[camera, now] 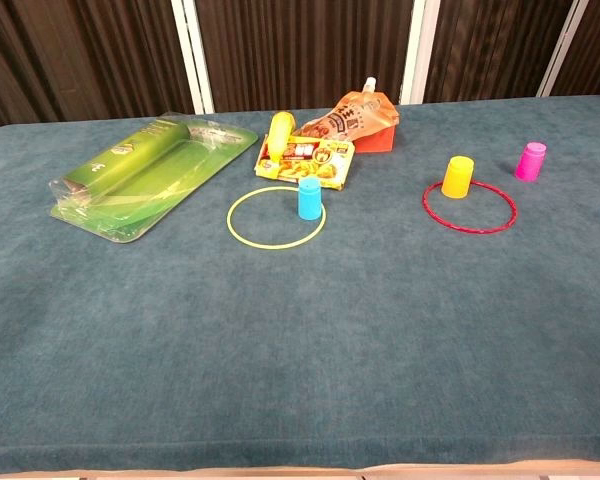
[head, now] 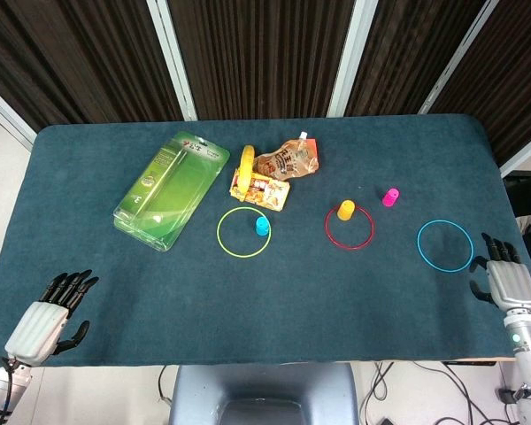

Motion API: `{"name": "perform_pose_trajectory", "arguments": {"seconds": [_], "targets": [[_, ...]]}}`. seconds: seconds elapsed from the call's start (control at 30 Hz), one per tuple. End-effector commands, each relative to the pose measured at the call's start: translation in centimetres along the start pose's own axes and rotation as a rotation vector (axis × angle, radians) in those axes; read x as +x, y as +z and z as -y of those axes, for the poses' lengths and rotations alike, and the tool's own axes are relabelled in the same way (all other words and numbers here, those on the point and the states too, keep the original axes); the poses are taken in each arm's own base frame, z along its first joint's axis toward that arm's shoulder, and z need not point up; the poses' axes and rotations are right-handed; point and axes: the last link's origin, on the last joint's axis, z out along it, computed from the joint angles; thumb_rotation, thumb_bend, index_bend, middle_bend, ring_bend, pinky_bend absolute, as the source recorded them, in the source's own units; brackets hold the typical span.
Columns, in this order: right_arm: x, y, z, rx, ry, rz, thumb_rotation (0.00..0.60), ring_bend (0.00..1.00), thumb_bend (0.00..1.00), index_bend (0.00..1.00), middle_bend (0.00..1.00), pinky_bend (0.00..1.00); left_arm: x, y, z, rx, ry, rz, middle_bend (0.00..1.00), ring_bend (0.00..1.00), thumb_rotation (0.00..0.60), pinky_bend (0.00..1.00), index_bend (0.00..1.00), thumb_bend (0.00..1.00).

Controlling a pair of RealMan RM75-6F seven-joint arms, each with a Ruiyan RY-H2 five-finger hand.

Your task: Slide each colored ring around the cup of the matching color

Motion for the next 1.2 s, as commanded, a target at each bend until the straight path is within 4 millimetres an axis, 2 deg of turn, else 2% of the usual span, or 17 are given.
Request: {"name": "perform_pose_trajectory", "arguments": {"seconds": [0.03, 0.13, 0.37, 0.63, 1.2], "targets": [[-0.3, 0.9, 0.5, 0.009, -0.003, 0.004, 0.6, 0.0, 0.44, 0.64, 0.08, 0.0, -0.1, 0.0, 0.0, 0.0, 0.002, 0.005, 0.0, 0.0, 0.6, 0.0, 0.0, 0.46], [-0.9, 2.6, 1.8, 0.035, -0.031, 0.031, 0.6, 0.0, 0.44, 0.65, 0.09, 0.0, -0.2, 0.1, -0.1, 0.002, 0.006, 0.005, 0.0, 0.0, 0.6, 0.0, 0.0, 0.46], [-1.7, 3.9, 2.8, 0.058, -0.063, 0.055, 0.6, 0.0, 0.47, 0.68, 0.1, 0.0, -0.2, 0.3, -0.1, 0.006, 0.007, 0.008, 0.0, 0.0, 0.6, 0.0, 0.0, 0.46], [-2.4, 4.0, 2.8, 0.052, -0.074, 0.073, 0.6, 0.0, 0.47, 0.68, 0.1, 0.0, -0.1, 0.2, 0.0, 0.008, 0.005, 0.003, 0.0, 0.0, 0.6, 0.0, 0.0, 0.46], [-2.1, 4.2, 2.6, 0.043, -0.057, 0.058, 0.6, 0.0, 0.47, 0.67, 0.1, 0.0, -0.2, 0.2, 0.0, 0.011, 0.008, 0.007, 0.0, 0.0, 0.6, 0.0, 0.0, 0.46]]}}
